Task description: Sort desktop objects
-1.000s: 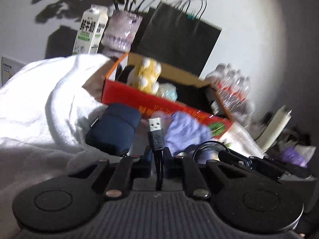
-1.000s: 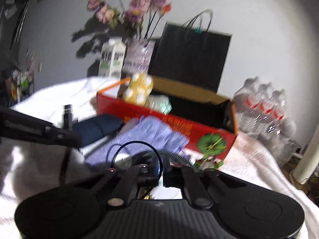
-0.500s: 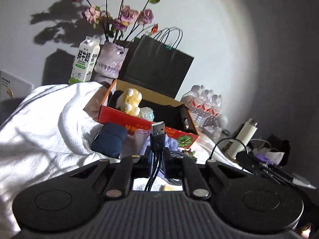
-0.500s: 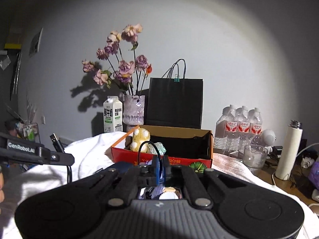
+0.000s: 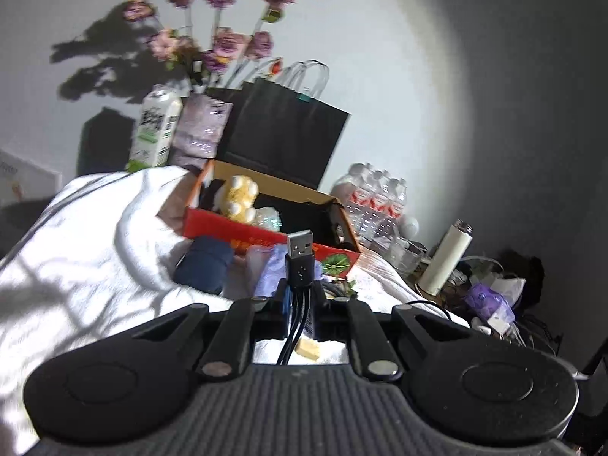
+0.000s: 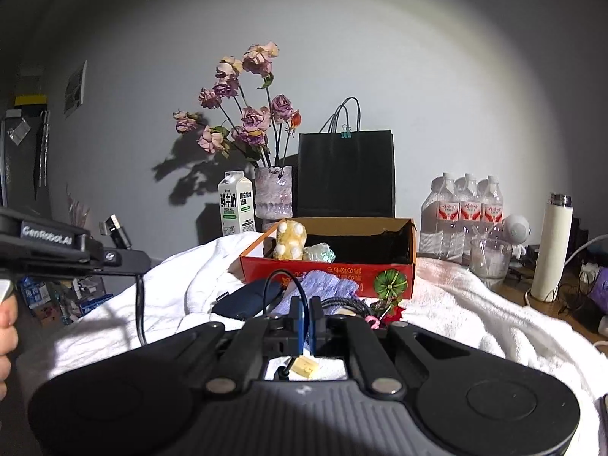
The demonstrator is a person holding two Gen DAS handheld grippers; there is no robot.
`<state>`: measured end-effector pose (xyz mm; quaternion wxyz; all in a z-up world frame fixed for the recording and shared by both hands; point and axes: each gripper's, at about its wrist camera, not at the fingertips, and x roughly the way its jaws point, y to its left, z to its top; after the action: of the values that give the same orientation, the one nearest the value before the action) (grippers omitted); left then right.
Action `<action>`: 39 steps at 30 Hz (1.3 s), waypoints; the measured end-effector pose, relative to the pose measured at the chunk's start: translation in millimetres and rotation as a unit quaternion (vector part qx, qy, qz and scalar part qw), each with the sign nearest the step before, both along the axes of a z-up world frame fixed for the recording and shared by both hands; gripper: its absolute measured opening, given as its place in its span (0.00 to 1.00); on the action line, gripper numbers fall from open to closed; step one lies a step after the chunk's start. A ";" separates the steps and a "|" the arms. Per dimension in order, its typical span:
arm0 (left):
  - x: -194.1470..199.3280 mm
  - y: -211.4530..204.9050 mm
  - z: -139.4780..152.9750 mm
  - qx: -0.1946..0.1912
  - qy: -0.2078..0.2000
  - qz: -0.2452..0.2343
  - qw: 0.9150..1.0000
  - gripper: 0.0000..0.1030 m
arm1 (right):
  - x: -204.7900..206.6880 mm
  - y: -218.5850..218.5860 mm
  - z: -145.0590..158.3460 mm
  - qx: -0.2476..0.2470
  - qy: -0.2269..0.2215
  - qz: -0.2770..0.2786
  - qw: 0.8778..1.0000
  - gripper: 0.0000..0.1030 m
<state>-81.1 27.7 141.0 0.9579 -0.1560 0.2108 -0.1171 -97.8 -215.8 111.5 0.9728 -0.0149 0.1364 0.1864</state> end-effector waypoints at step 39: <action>459.2 16.6 -20.4 0.127 0.164 0.034 0.978 0.76 | 479.2 56.7 -12.6 -0.035 0.171 -0.014 0.985 0.51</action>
<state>378.2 44.3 120.6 0.9258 -0.0567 0.3724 -0.0298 381.4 -159.0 98.9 0.9366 -0.0150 0.3075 0.1676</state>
